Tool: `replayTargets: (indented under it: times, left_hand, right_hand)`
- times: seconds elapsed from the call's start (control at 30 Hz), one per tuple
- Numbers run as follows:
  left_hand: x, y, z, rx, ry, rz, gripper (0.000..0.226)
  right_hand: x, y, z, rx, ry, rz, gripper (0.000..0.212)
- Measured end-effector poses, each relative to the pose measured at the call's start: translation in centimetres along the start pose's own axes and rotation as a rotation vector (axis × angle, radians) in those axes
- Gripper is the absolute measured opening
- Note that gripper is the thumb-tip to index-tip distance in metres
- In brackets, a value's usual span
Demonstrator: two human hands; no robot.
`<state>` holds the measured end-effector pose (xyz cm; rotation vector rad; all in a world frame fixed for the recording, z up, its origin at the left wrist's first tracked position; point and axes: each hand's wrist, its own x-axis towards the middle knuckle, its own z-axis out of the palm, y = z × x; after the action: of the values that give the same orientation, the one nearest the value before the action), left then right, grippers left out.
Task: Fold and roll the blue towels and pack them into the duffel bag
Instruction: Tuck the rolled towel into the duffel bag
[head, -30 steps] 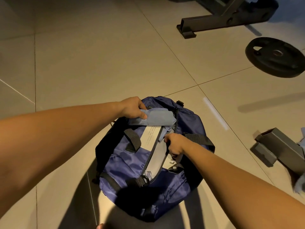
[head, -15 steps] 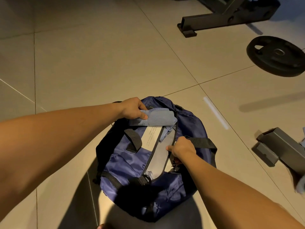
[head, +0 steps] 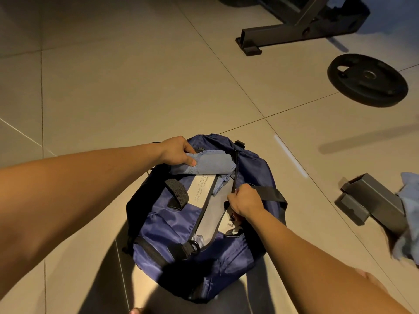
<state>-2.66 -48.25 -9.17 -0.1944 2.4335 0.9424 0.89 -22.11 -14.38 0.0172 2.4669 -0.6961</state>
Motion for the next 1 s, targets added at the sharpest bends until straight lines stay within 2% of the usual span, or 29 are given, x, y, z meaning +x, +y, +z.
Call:
replayTargets:
  times: [0.1,0.2,0.33,0.47,0.57,0.67,0.83,1.0]
  left_hand:
    - [-0.1,0.4,-0.1,-0.029,-0.032,0.014,0.028]
    - [0.0,1.4,-0.1,0.016,-0.101,0.059,0.026]
    - [0.7,4.1,0.2,0.215,-0.205,0.106,0.029]
    - [1.6,7.4,1.1,0.494,-0.222,0.146,0.038]
    - [2.3,9.4,2.5,0.529,-0.223,0.195,0.042]
    - [2.7,10.1,4.9,0.525,-0.146,0.254,0.048]
    - [2.8,8.8,8.7,0.424,0.059,0.349,0.047]
    - [2.7,8.9,9.7,0.428,0.114,0.409,0.047]
  right_hand:
    - [-1.5,0.3,-2.5,0.167,0.060,-0.053,0.031]
    - [-3.7,1.3,-5.5,0.344,0.118,0.013,0.027]
    - [-5.6,3.9,-8.2,0.518,0.217,0.083,0.024]
    - [-5.5,5.4,-8.8,0.610,0.258,0.039,0.030]
    - [-5.3,5.9,-8.9,0.648,0.262,-0.004,0.028]
    - [-5.0,7.0,-8.5,0.665,0.304,0.037,0.027]
    - [-3.6,8.3,-8.0,0.736,0.371,0.122,0.038]
    - [-2.4,8.2,-8.2,0.744,0.334,0.145,0.033]
